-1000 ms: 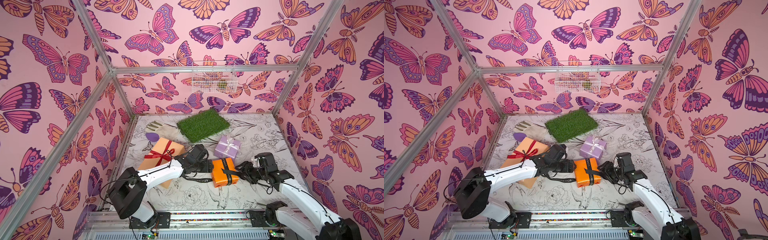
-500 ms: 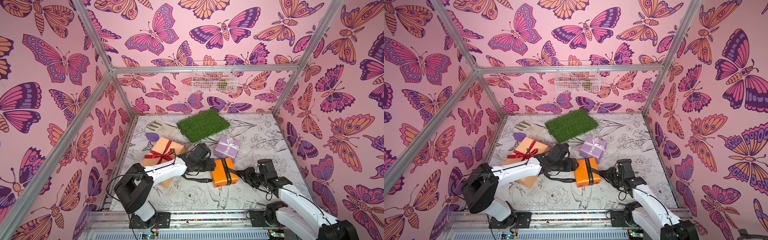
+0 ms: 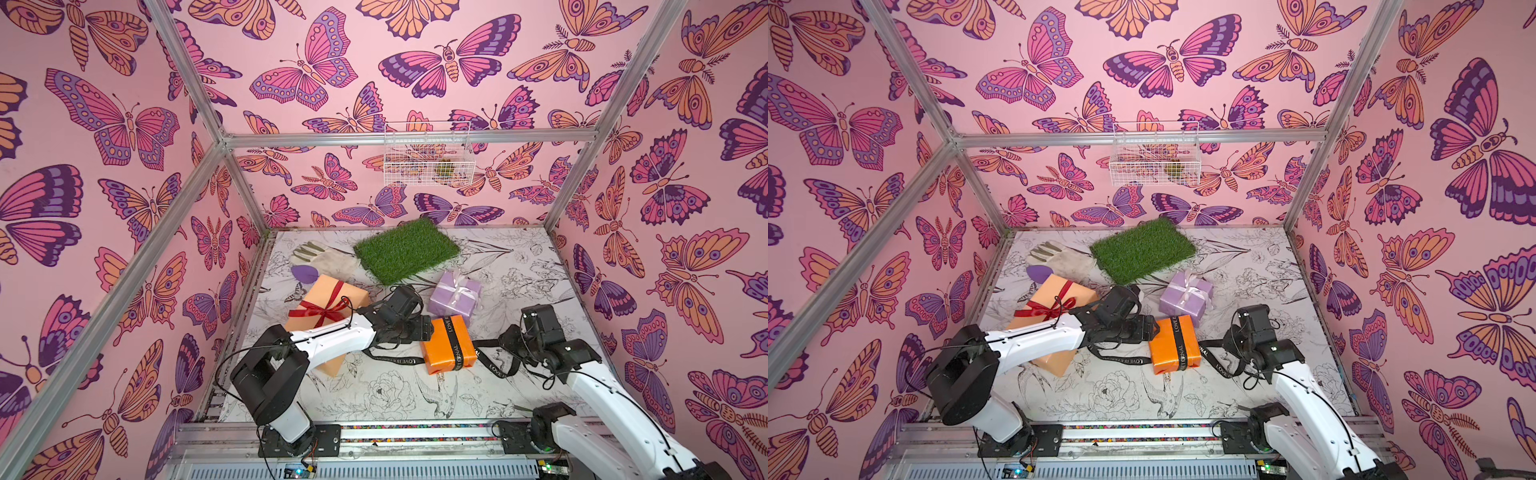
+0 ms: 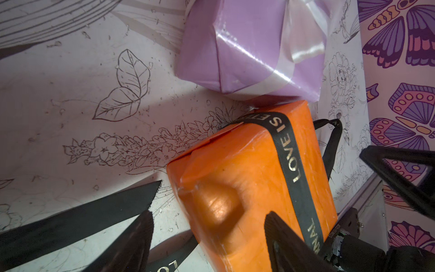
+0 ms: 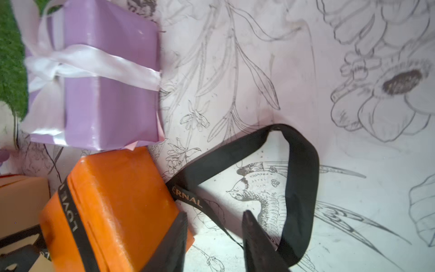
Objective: Untie the ribbon bows on the gift boxes
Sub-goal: Untie the ribbon from the gift box, then pull the ribbon from the gift box.
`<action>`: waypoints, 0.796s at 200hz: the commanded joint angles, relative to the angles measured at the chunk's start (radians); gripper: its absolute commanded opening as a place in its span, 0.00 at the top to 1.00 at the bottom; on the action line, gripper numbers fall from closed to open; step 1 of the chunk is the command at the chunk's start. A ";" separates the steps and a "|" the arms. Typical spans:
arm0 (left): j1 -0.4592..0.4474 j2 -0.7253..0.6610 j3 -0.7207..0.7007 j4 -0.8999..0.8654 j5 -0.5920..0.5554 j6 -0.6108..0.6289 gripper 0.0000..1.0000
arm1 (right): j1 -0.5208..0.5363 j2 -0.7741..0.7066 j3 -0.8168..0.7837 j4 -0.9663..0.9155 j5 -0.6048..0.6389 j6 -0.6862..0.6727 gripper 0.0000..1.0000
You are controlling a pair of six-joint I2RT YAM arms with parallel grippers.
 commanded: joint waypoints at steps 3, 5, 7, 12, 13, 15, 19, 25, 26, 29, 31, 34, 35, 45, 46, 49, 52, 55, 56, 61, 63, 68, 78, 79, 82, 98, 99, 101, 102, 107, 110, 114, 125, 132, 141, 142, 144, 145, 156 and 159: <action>-0.005 -0.003 -0.005 -0.001 0.035 -0.004 0.24 | 0.012 0.058 0.127 -0.048 -0.081 -0.156 0.51; -0.005 -0.006 -0.008 -0.001 0.035 -0.005 0.24 | 0.015 0.065 0.138 -0.051 -0.088 -0.161 0.51; -0.004 -0.007 -0.011 -0.002 0.035 -0.006 0.24 | 0.019 0.073 0.149 -0.056 -0.094 -0.167 0.50; -0.006 -0.011 -0.017 0.000 0.034 -0.008 0.24 | 0.032 0.092 0.174 -0.068 -0.104 -0.180 0.50; -0.006 -0.012 -0.018 -0.001 0.034 -0.008 0.24 | 0.035 0.096 0.180 -0.070 -0.105 -0.183 0.50; -0.006 -0.014 -0.020 -0.001 0.034 -0.008 0.24 | 0.041 0.104 0.190 -0.077 -0.106 -0.188 0.50; -0.007 -0.015 -0.025 -0.001 0.033 -0.011 0.24 | 0.055 0.118 0.212 -0.090 -0.107 -0.196 0.50; -0.006 -0.019 -0.033 -0.001 0.032 -0.012 0.24 | 0.077 0.146 0.248 -0.112 -0.107 -0.205 0.50; -0.006 -0.019 -0.033 -0.001 0.032 -0.012 0.24 | 0.082 0.149 0.254 -0.116 -0.107 -0.207 0.50; -0.006 -0.020 -0.037 -0.001 0.032 -0.012 0.24 | 0.094 0.160 0.269 -0.124 -0.105 -0.210 0.50; -0.006 -0.020 -0.038 -0.001 0.032 -0.012 0.24 | 0.101 0.167 0.278 -0.130 -0.104 -0.211 0.50; -0.006 -0.020 -0.041 -0.001 0.031 -0.012 0.24 | 0.114 0.177 0.293 -0.139 -0.099 -0.214 0.50; -0.006 -0.021 -0.042 -0.001 0.031 -0.012 0.24 | 0.118 0.181 0.297 -0.141 -0.098 -0.215 0.50; -0.006 -0.019 -0.049 -0.001 0.032 -0.016 0.24 | 0.167 0.211 0.338 -0.162 -0.080 -0.220 0.50; -0.006 -0.020 -0.050 0.000 0.032 -0.016 0.24 | 0.172 0.214 0.341 -0.164 -0.077 -0.220 0.50; -0.006 -0.018 -0.051 0.001 0.032 -0.015 0.24 | 0.188 0.223 0.353 -0.170 -0.070 -0.220 0.50; -0.006 -0.016 -0.052 0.001 0.032 -0.015 0.24 | 0.200 0.232 0.364 -0.176 -0.062 -0.220 0.50; -0.006 -0.016 -0.052 0.001 0.032 -0.016 0.24 | 0.217 0.241 0.375 -0.181 -0.056 -0.220 0.50; -0.006 -0.016 -0.052 0.001 0.033 -0.017 0.24 | 0.222 0.243 0.379 -0.184 -0.052 -0.220 0.50; -0.006 -0.013 -0.052 0.002 0.034 -0.016 0.24 | 0.247 0.259 0.397 -0.193 -0.039 -0.219 0.50; -0.006 -0.014 -0.052 0.003 0.034 -0.015 0.24 | 0.256 0.265 0.403 -0.197 -0.033 -0.219 0.50; -0.006 -0.010 -0.051 0.003 0.035 -0.015 0.25 | 0.279 0.280 0.418 -0.203 -0.022 -0.222 0.51; -0.006 -0.008 -0.049 0.008 0.034 -0.013 0.25 | 0.321 0.309 0.447 -0.221 0.005 -0.222 0.52; -0.006 -0.007 -0.049 0.009 0.035 -0.013 0.25 | 0.326 0.314 0.450 -0.223 0.007 -0.222 0.52; -0.006 -0.005 -0.049 0.009 0.036 -0.012 0.25 | 0.335 0.322 0.456 -0.227 0.015 -0.223 0.54; -0.006 -0.001 -0.048 0.022 0.035 -0.011 0.25 | 0.382 0.375 0.489 -0.251 0.039 -0.238 0.57; -0.006 0.000 -0.048 0.024 0.035 -0.010 0.25 | 0.383 0.379 0.490 -0.252 0.040 -0.238 0.57; -0.006 0.001 -0.048 0.026 0.035 -0.011 0.25 | 0.389 0.384 0.494 -0.255 0.045 -0.240 0.57; -0.006 0.001 -0.048 0.027 0.035 -0.010 0.25 | 0.392 0.387 0.495 -0.256 0.046 -0.240 0.57; -0.006 0.003 -0.049 0.031 0.034 -0.011 0.25 | 0.406 0.405 0.503 -0.262 0.057 -0.244 0.57; -0.006 0.004 -0.049 0.034 0.033 -0.013 0.25 | 0.413 0.415 0.508 -0.265 0.066 -0.246 0.57; -0.006 0.006 -0.051 0.037 0.033 -0.012 0.25 | 0.425 0.427 0.512 -0.269 0.074 -0.247 0.57; -0.007 0.010 -0.052 0.044 0.031 -0.013 0.25 | 0.451 0.464 0.529 -0.279 0.094 -0.253 0.58; -0.006 0.013 -0.054 0.047 0.032 -0.014 0.25 | 0.465 0.487 0.537 -0.281 0.099 -0.256 0.58; -0.006 0.017 -0.055 0.051 0.030 -0.015 0.25 | 0.479 0.511 0.543 -0.277 0.108 -0.258 0.59; -0.006 0.017 -0.056 0.051 0.030 -0.015 0.25 | 0.480 0.513 0.543 -0.277 0.109 -0.258 0.59; -0.006 0.018 -0.057 0.052 0.030 -0.016 0.25 | 0.484 0.519 0.545 -0.276 0.109 -0.257 0.59; -0.006 0.018 -0.057 0.052 0.030 -0.016 0.25 | 0.485 0.521 0.545 -0.274 0.110 -0.257 0.59; -0.006 0.023 -0.060 0.058 0.031 -0.016 0.25 | 0.501 0.546 0.547 -0.263 0.118 -0.258 0.59; -0.006 0.025 -0.060 0.058 0.032 -0.016 0.25 | 0.506 0.553 0.548 -0.261 0.121 -0.257 0.60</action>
